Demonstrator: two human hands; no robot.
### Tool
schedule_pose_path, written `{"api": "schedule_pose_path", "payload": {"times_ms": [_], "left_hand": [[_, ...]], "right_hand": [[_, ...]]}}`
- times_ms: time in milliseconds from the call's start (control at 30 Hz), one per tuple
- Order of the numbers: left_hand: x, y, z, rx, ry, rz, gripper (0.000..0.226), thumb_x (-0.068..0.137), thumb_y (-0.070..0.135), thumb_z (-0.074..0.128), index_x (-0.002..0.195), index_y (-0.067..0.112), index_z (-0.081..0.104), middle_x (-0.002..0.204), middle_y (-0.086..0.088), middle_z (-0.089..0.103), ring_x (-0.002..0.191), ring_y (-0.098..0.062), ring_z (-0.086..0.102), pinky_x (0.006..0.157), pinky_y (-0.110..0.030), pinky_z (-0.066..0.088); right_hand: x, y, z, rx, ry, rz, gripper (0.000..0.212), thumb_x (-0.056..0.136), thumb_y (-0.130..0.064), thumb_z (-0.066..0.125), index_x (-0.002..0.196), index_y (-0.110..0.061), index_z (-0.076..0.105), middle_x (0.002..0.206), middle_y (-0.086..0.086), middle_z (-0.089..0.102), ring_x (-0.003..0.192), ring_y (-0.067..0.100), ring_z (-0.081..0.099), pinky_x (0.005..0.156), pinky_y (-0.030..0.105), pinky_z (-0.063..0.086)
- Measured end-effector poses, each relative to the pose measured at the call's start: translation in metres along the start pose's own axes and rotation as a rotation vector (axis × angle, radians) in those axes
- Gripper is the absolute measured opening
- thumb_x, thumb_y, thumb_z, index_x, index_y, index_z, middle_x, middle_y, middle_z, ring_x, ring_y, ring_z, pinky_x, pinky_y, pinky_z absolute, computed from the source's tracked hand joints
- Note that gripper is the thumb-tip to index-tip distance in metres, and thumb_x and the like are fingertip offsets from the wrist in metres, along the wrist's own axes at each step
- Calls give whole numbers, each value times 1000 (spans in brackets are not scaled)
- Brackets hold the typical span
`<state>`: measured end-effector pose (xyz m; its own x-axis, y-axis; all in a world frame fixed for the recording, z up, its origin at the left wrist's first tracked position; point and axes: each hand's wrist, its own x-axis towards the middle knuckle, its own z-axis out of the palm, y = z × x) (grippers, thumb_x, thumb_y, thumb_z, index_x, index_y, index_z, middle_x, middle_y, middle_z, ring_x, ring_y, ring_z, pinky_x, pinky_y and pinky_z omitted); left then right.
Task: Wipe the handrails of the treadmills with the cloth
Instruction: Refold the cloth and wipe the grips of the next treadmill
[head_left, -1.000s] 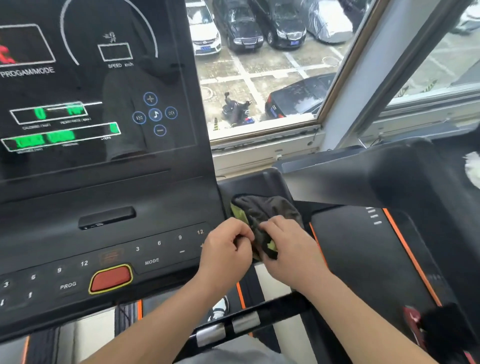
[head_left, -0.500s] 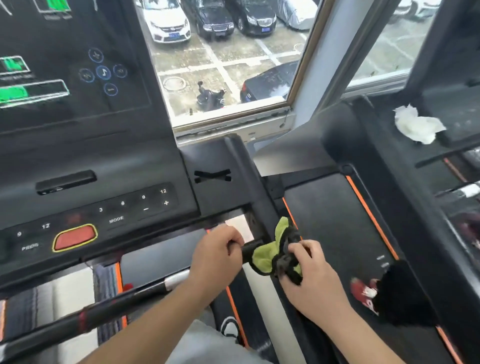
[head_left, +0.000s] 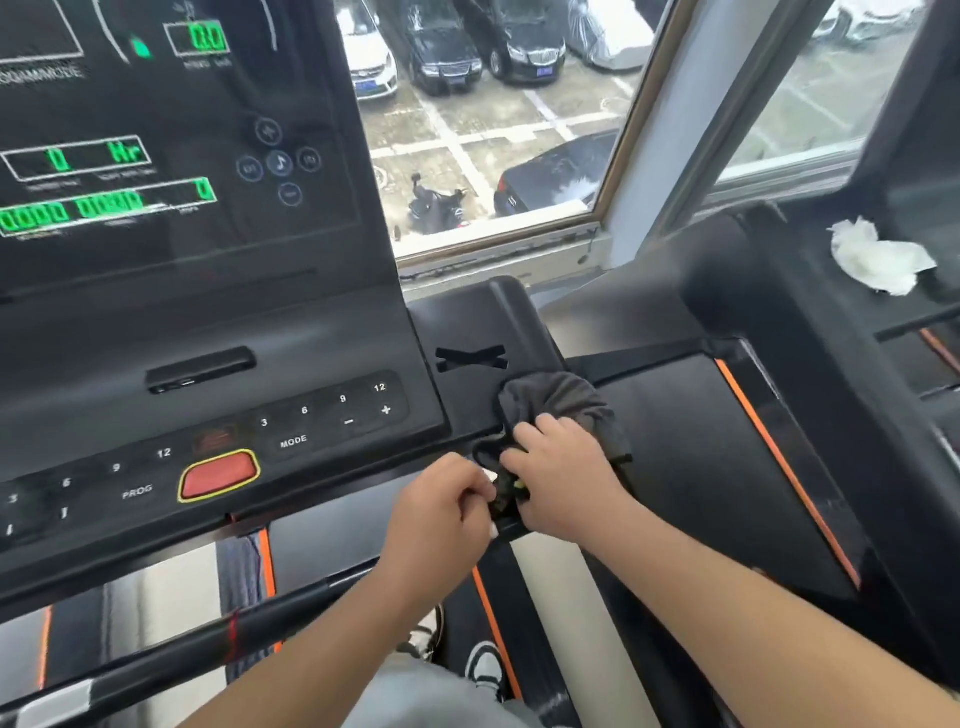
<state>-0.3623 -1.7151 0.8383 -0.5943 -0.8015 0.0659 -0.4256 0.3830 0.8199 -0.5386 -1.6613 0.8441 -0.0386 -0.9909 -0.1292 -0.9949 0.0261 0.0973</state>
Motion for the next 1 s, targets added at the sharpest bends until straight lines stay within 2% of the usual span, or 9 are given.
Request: {"api": "schedule_pose_path", "payload": {"times_ms": [67,200,367,467,567,667,767,867,1000], "left_hand": [[3,-7,-5,2,7,-12,25,76,0,53,74,22,66,76,15,60,76,0,56,65,-10,37],[4,-14,-4,-27,-38,-21,31,73,-6,56,73,22,67,76,18,60,77,1,56,65,-6,36],[12,-19,-5,-42,-108,35,23,72,3,50,74,20,66,75,13,59,73,-7,54,64,-20,43],[15,-26,-7,-45,-141,47,24,73,3,50,75,21,67,76,12,60,75,-8,57,66,-21,45],[17,-31,-4,-49,-170,26,29,76,-3,55,74,23,67,77,15,61,79,-6,59,67,-13,41],[13,-27,6,-57,-244,11,32,79,-5,56,75,25,67,78,17,62,80,-4,59,68,-16,43],[3,-15,19,-76,-317,59,27,78,5,51,75,27,66,79,19,61,76,0,57,68,-21,44],[-15,-5,27,-75,-354,82,28,76,10,47,73,34,62,80,19,61,73,0,56,66,-22,43],[-39,2,36,-28,-383,96,32,80,3,52,76,32,65,81,18,61,78,1,57,68,-18,42]], "right_hand": [[9,-6,-8,-15,-118,2,27,70,-39,68,91,-23,74,89,1,64,83,28,58,69,34,40],[36,-33,-8,161,-395,209,39,93,-45,51,117,-21,71,118,6,70,111,31,64,89,37,51],[52,-30,4,255,-562,291,54,96,-58,39,124,-22,68,125,7,69,116,33,64,90,42,50],[41,-30,1,225,-455,308,42,95,-48,49,124,-23,66,126,6,65,118,31,59,90,41,49],[8,-23,-6,88,-162,272,27,87,-35,60,109,-22,66,110,3,64,104,29,61,80,39,47],[-39,-10,-1,39,-7,338,35,74,-34,72,107,-25,68,117,0,64,95,28,59,70,38,51],[-83,-13,6,240,84,528,47,73,-32,75,120,-30,68,147,0,54,107,30,57,77,43,58],[-107,-9,8,504,69,662,49,81,-32,73,130,-34,64,159,-4,39,123,26,56,95,44,55],[-127,30,3,1011,-4,896,55,74,-56,73,123,-33,67,127,-11,67,117,17,65,104,41,50]]}}
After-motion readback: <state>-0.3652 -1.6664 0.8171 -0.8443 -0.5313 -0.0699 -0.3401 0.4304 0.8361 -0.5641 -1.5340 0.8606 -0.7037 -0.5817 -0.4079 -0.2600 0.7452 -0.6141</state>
